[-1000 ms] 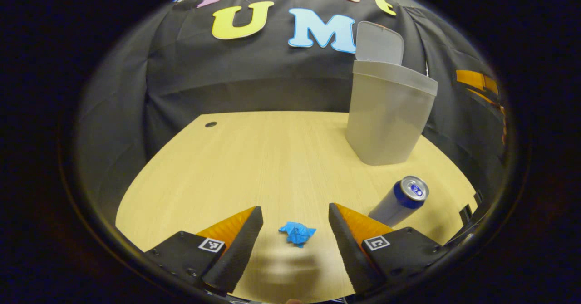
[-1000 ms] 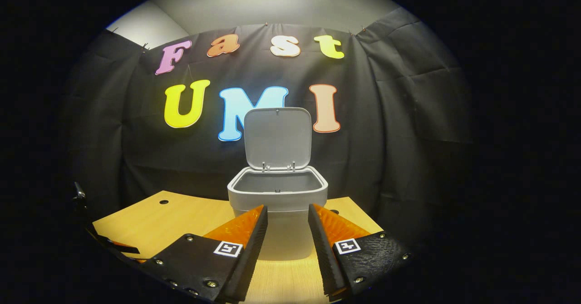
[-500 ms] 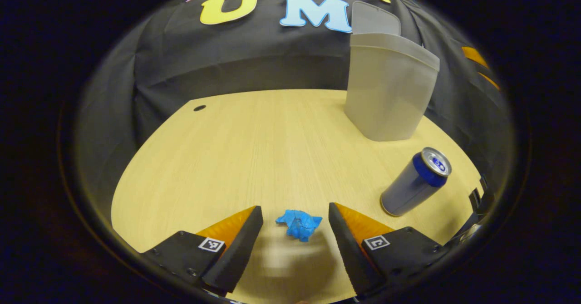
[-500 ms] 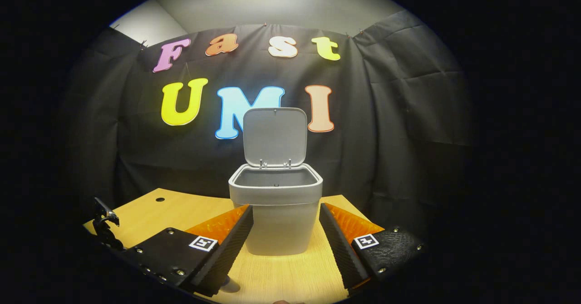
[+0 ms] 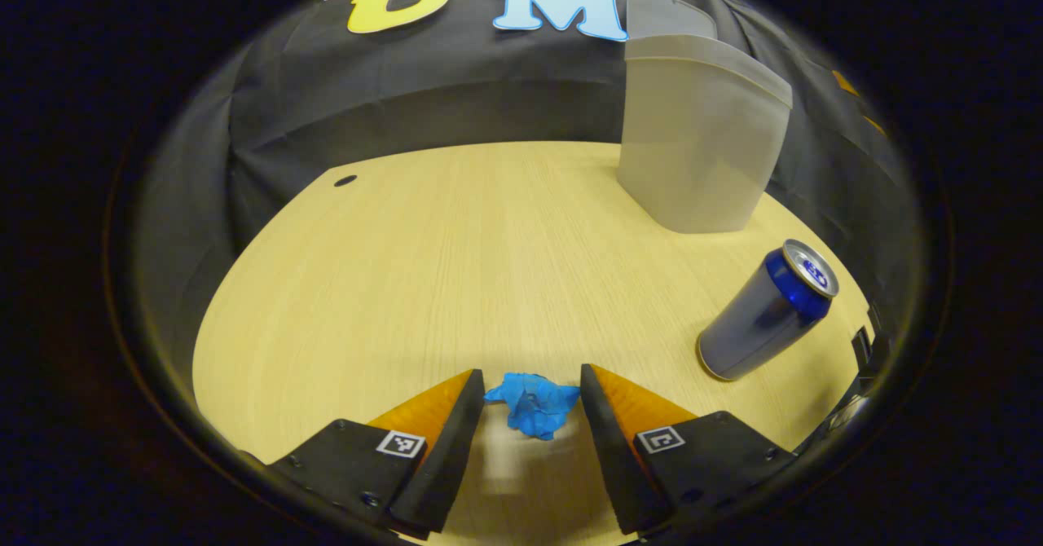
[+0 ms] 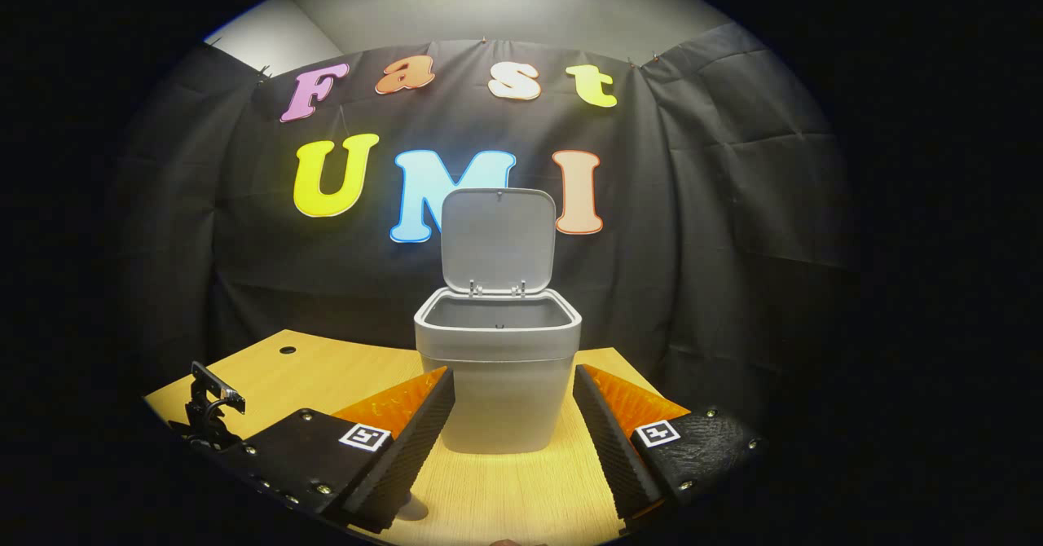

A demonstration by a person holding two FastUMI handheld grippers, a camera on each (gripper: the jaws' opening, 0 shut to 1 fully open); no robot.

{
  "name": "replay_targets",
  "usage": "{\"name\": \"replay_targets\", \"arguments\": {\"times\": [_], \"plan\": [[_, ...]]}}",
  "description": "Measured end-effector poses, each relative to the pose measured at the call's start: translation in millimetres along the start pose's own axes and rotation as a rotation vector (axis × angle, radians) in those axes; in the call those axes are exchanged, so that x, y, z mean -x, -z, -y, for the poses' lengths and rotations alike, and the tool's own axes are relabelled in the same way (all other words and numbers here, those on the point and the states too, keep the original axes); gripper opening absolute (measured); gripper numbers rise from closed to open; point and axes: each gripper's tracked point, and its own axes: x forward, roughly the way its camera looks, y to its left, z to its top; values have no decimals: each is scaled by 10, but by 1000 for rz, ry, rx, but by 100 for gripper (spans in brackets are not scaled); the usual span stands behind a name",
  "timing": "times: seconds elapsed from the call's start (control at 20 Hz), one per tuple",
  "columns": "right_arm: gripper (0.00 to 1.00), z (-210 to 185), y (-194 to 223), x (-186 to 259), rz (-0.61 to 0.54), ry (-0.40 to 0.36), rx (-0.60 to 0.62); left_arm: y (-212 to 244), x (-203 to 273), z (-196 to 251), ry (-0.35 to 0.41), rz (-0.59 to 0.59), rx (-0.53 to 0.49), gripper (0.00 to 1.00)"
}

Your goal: Press the lid of the desktop garbage bin to open it, pick up the crumpled paper on the desktop and throw it into the bin, then pick up the pop can on the desktop and drop it into the bin, and finally close the garbage bin lid.

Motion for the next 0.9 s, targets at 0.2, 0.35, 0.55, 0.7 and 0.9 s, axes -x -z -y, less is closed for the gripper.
{"name": "replay_targets", "arguments": {"times": [0.2,0.35,0.55,0.7,0.9], "plan": [[94,96,28,-16,-5,16,-12,37,-35,-53,-11,-26,17,60],[94,173,41,-35,-7,22,-15,15,-7,-93,-25,-33,35,46],[94,225,43,-72,-7,16,-20,-52,17,-124,-55,-12,63,19],[94,247,28,-113,-5,3,-12,-142,53,-179,-90,15,62,18],[94,244,-37,-182,10,-26,2,-384,130,-115,-90,74,43,25]]}}
